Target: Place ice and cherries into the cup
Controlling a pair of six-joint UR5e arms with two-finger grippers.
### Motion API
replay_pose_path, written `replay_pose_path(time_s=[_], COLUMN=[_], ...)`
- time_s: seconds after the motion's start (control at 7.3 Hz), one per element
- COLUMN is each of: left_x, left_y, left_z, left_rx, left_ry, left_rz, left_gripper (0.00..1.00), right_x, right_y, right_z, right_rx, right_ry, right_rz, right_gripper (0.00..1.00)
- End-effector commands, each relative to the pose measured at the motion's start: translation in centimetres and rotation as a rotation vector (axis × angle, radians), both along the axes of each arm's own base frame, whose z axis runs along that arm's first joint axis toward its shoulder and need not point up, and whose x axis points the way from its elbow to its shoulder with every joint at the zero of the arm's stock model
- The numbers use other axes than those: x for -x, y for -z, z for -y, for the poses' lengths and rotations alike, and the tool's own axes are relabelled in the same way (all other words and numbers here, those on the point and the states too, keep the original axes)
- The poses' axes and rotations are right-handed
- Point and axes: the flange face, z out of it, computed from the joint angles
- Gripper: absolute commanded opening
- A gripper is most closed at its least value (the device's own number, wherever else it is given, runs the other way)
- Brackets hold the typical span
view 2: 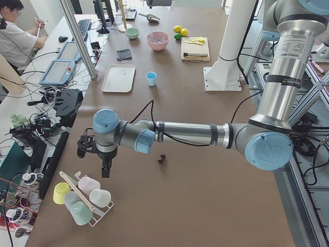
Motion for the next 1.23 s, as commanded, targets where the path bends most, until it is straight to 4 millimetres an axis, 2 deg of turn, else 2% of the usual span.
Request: replay_pose_path(time_s=[0.0,0.41,0.68,0.82,0.96,1.1], left_x=[0.0,-0.4,-0.5,-0.7,-0.8,-2.2], left_y=[0.2,0.9,0.5,0.1,0.3,0.7], left_z=[0.1,1.2,0.4,-0.6,-0.1,0.2], left_rx=[-0.01,-0.018,-0.023,-0.02,-0.025,-0.03], left_ry=[0.0,0.003,-0.006,-0.012,-0.015,-0.036], left_rz=[-0.002,0.007,-0.001,-0.002,-0.001,0.003], left_gripper=[0.99,0.99,0.99,0.99,0.99,0.99], right_x=[-0.4,-0.5,-0.5,-0.5,-0.5,-0.4], right_y=[0.5,0.9,1.3,1.4,1.4,1.6], right_z=[-0.2,0.1,0.2,0.2,0.2,0.2], right_rx=[-0.011,-0.015,-0.023,-0.025,-0.025,-0.026], right_ry=[-0.003,-0.008,-0.009,-0.009,-0.009,-0.008], right_rz=[0.016,0.014,0.013,0.013,0.013,0.018], right_gripper=[1.0,1.0,1.0,1.0,1.0,1.0])
